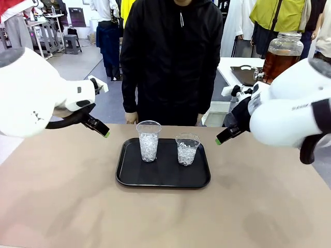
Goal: Pour the drink into the iced cup.
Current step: Pick up the iced cup indicated by the human and present it to them.
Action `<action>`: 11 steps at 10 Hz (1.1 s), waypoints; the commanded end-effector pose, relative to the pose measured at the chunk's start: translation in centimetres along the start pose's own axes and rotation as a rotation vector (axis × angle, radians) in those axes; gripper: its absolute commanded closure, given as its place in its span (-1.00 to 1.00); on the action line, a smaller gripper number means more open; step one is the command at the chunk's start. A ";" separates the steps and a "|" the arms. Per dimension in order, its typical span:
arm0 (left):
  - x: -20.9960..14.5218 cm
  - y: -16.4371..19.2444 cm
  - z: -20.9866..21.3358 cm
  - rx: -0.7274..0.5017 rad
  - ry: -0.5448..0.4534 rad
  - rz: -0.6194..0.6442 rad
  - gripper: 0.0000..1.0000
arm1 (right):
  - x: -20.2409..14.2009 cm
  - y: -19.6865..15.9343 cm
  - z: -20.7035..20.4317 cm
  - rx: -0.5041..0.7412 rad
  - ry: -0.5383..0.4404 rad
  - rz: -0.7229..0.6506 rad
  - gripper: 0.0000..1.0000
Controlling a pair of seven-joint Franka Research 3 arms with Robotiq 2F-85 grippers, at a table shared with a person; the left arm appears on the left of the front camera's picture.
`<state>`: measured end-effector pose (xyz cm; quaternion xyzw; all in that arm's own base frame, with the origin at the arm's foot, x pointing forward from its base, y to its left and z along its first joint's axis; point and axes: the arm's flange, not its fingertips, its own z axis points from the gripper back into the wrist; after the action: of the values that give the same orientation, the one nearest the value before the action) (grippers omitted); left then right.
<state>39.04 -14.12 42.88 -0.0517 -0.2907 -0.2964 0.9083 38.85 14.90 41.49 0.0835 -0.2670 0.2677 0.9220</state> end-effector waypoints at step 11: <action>4.2 9.6 2.7 -0.656 -0.113 0.416 -1.00 | 3.0 -13.7 6.6 0.636 -0.102 -0.417 -1.00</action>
<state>45.36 -7.59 48.73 -0.4040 -0.2127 -0.1813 0.8710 44.27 2.78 48.84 0.4139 -0.1970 0.1356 0.8784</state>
